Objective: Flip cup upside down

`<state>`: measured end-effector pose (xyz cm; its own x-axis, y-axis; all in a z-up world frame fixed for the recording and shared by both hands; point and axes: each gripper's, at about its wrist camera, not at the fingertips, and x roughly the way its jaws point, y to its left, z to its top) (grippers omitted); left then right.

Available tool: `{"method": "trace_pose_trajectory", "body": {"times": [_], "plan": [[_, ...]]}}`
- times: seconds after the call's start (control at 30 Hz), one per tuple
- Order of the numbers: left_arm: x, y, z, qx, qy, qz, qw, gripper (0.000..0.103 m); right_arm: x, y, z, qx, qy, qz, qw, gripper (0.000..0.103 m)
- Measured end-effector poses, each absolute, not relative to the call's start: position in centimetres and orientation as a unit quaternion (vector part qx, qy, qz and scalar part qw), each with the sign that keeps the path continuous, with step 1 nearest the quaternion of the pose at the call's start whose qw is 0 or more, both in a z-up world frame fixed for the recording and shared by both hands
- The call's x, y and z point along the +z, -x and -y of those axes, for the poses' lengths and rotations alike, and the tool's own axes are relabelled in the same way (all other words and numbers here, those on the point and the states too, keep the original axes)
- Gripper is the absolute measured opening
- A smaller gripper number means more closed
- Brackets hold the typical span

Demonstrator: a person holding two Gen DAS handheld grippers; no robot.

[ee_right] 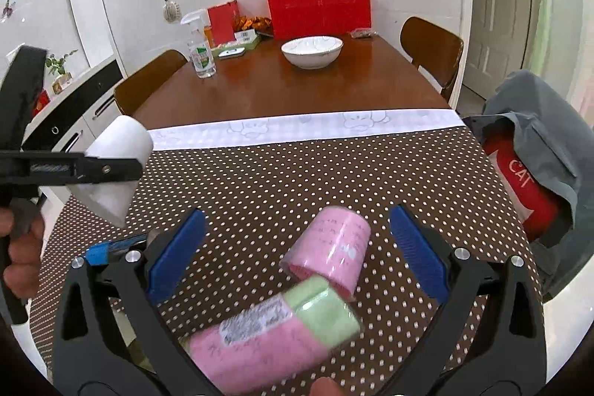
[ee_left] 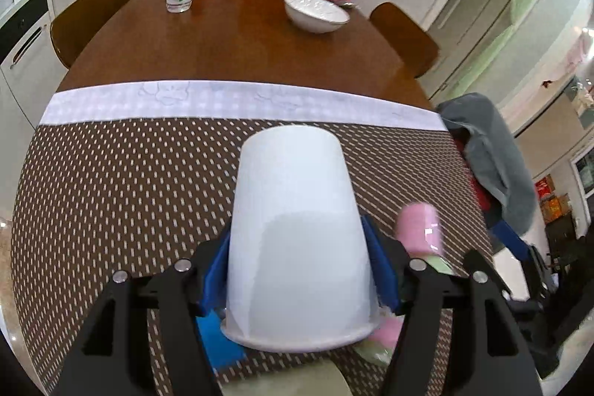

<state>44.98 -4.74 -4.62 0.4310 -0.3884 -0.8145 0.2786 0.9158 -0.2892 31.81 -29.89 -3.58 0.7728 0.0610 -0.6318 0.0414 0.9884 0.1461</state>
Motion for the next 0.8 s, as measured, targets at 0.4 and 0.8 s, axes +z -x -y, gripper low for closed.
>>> {"method": "trace_pose_trajectory", "body": {"times": [0.4,0.8], "plan": [[-2.3,-29.6,5.1,-0.221,0.047,-0.451,0.863,0.064,-2.0,-22.5,29.3,0.010,-0.084,-0.315,0.945,0.097],[-8.8,-22.3,5.6,-0.228,0.059,-0.482,0.844,0.064,-6.4,-16.6,30.0,0.001,-0.091,-0.333,0.938,0.097]]}}
